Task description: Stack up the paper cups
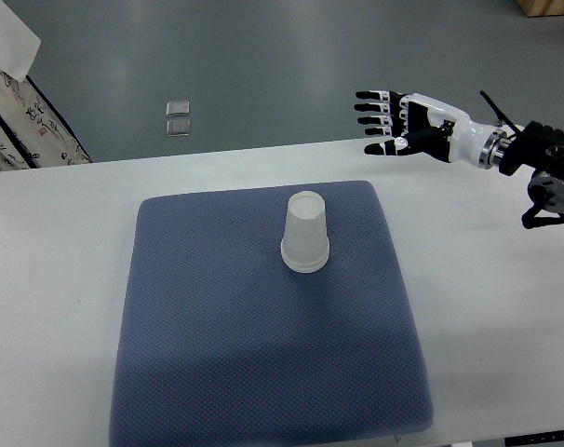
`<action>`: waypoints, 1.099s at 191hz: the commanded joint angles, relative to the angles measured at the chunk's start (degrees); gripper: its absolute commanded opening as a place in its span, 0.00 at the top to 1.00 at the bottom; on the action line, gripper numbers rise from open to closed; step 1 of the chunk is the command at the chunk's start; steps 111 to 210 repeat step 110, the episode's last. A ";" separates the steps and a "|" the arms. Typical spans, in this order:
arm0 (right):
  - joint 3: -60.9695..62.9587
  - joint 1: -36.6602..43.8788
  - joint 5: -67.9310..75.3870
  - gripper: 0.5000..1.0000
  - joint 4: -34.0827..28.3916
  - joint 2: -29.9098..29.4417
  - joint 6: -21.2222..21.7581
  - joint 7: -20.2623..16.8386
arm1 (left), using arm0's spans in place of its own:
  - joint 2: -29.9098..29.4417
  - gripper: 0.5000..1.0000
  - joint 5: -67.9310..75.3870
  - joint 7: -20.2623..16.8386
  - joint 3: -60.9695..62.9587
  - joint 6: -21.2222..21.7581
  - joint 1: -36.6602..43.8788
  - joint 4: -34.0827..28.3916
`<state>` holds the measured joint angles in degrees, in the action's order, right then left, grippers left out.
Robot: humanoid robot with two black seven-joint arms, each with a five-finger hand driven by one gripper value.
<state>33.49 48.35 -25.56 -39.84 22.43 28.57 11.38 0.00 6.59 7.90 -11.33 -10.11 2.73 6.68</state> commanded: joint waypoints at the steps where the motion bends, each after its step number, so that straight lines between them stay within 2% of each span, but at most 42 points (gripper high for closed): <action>1: 0.08 -1.41 8.43 0.16 2.93 -3.09 -2.11 -1.19 | 0.00 0.00 0.00 0.01 -0.01 0.01 -0.01 0.00; 13: 0.08 -2.12 13.79 0.16 3.63 -4.23 -4.40 -2.15 | 0.00 0.00 0.00 0.01 -0.01 0.01 -0.01 0.00; 26: 0.08 -2.47 19.76 0.16 3.72 -5.37 -7.12 -5.05 | 0.00 0.00 0.00 0.01 -0.01 0.01 -0.01 0.00; 40: -0.01 -2.99 24.50 0.15 3.63 -6.69 -7.83 -6.81 | 0.00 0.00 0.00 0.01 -0.01 0.01 -0.01 0.00; 210: 0.61 -3.96 25.83 0.15 3.54 -7.22 -7.74 -6.28 | 0.00 0.00 0.00 0.01 -0.01 0.01 -0.01 0.00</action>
